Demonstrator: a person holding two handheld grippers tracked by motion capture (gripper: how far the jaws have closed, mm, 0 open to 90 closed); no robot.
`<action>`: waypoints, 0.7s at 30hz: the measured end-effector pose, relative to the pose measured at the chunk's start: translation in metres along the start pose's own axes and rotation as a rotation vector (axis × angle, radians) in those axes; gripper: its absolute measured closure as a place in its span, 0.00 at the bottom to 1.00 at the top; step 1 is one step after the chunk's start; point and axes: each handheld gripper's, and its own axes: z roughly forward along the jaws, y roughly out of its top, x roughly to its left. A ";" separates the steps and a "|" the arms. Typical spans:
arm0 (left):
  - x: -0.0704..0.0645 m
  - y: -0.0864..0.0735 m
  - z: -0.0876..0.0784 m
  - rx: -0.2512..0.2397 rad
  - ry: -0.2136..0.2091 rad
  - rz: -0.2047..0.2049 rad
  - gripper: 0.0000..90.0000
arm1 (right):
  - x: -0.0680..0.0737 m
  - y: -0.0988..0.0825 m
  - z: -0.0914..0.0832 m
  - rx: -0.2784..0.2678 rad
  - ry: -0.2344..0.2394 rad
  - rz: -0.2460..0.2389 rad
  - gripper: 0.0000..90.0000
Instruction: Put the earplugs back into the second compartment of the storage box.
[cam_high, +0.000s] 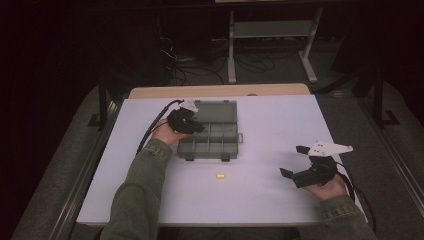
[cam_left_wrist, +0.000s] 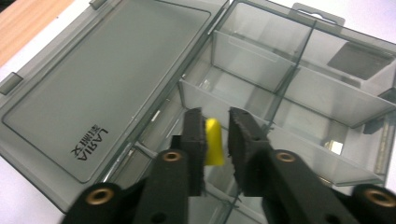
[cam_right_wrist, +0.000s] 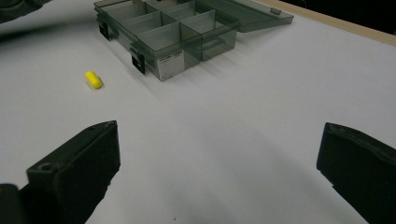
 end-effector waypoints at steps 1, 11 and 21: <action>0.000 0.000 0.000 0.000 0.000 0.000 0.81 | 0.000 0.000 0.000 0.001 0.000 -0.001 0.00; -0.005 0.003 -0.016 -0.040 -0.020 -0.014 0.57 | 0.000 0.000 0.001 0.005 -0.004 -0.003 0.00; -0.034 0.025 -0.039 -0.170 -0.069 0.013 0.28 | 0.002 -0.001 0.002 0.015 -0.004 -0.007 0.00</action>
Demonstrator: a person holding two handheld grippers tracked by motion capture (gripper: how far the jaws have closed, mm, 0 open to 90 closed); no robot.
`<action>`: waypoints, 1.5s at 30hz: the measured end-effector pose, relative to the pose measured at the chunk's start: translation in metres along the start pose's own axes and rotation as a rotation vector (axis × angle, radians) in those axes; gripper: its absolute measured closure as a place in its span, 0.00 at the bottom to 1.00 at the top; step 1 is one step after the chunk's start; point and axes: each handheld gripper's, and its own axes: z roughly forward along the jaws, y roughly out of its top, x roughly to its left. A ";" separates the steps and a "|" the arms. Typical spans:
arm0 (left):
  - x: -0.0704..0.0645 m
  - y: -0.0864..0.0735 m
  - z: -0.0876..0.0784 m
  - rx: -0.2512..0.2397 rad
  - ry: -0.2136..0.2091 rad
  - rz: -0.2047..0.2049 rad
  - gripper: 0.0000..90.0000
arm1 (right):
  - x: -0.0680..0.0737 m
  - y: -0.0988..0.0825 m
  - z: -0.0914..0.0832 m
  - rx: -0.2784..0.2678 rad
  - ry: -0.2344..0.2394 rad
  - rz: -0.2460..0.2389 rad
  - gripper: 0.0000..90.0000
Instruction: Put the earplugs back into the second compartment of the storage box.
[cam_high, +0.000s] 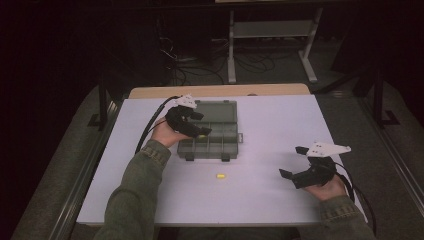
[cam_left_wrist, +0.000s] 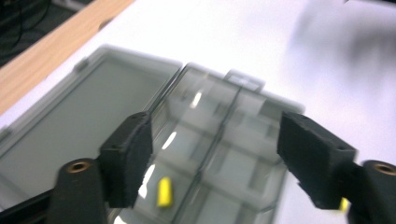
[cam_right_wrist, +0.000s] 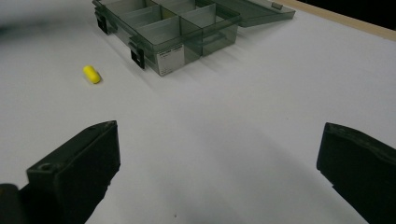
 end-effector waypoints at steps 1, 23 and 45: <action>-0.003 0.002 -0.002 -0.013 -0.001 -0.001 0.25 | 0.000 0.000 0.000 -0.001 0.000 0.001 0.00; -0.069 0.005 0.015 0.002 -0.135 0.140 0.00 | 0.000 0.000 -0.003 -0.011 -0.004 0.000 0.00; -0.094 -0.013 0.036 0.098 -0.178 0.185 0.00 | -0.002 -0.001 -0.005 -0.011 -0.003 0.002 0.00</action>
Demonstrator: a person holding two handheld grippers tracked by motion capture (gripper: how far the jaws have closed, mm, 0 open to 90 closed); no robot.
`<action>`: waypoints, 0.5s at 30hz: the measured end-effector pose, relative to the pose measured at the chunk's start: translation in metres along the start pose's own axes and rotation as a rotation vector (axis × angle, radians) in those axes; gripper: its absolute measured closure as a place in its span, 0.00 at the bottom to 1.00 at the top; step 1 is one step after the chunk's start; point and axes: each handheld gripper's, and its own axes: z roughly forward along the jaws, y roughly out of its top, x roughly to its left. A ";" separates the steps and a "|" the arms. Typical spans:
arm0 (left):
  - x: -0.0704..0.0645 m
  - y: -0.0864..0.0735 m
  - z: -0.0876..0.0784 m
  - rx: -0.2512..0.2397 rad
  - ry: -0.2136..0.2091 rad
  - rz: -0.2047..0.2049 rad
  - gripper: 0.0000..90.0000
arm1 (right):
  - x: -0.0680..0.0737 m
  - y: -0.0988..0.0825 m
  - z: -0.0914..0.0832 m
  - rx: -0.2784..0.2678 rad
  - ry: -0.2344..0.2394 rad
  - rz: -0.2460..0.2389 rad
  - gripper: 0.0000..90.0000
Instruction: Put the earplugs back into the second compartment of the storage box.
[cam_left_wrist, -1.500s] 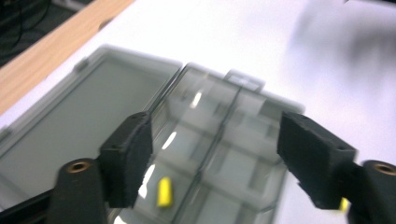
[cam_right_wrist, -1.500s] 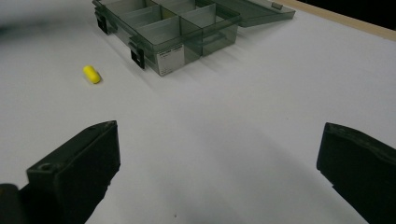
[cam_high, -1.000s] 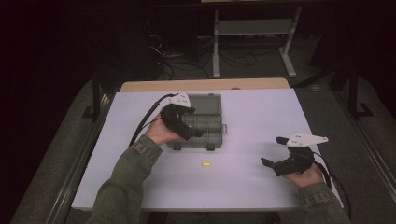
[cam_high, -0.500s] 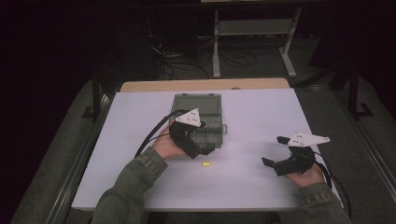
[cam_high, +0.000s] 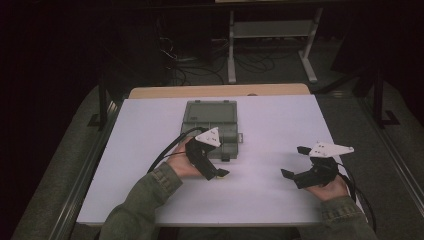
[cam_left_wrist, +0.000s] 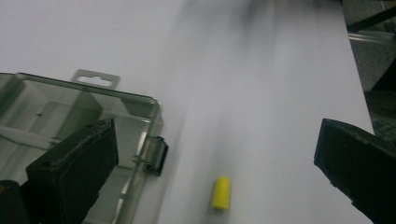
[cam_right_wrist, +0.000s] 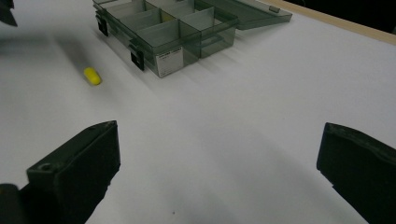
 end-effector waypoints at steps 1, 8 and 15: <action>-0.002 0.000 0.002 0.011 -0.007 0.005 0.00 | 0.000 0.000 0.000 0.000 0.000 0.000 0.00; -0.009 -0.002 0.015 0.085 -0.046 0.029 0.02 | -0.001 0.000 -0.001 -0.002 0.000 0.001 0.00; -0.012 -0.006 0.025 0.151 -0.078 0.056 0.13 | -0.001 -0.001 0.001 0.006 0.001 -0.004 0.00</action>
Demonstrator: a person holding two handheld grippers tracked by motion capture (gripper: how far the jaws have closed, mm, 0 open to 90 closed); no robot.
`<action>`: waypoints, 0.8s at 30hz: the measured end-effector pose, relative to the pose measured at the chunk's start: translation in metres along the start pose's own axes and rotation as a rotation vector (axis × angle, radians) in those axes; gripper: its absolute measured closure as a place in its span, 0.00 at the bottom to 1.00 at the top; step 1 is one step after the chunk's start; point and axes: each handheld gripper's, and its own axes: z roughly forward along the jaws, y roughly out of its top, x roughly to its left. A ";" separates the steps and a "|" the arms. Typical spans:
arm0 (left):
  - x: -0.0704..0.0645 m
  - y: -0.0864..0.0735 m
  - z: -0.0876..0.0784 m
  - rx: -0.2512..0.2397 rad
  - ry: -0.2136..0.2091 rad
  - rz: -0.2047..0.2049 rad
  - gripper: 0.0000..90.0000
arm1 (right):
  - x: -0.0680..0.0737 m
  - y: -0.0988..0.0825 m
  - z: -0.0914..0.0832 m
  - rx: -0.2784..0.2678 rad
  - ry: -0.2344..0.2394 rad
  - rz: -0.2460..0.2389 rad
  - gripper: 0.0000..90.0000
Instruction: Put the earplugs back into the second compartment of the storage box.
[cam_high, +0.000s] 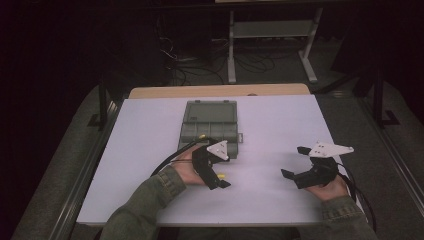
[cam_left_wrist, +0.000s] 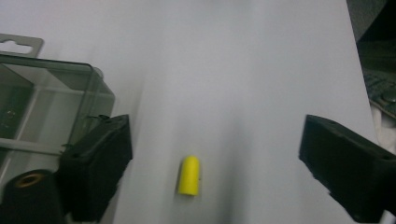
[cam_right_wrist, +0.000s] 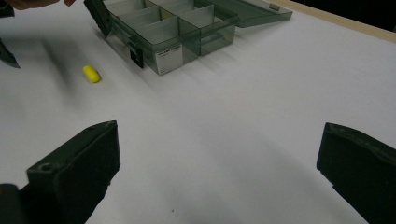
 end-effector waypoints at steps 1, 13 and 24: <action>-0.001 0.000 0.003 0.018 0.003 0.005 0.16 | 0.000 0.000 0.000 0.001 0.000 0.000 0.00; 0.008 -0.011 0.015 0.088 0.003 -0.023 0.33 | 0.001 -0.001 0.002 0.013 0.000 -0.003 0.00; 0.010 -0.015 0.021 0.131 0.029 -0.008 0.53 | 0.001 -0.001 0.002 0.012 0.003 -0.003 0.00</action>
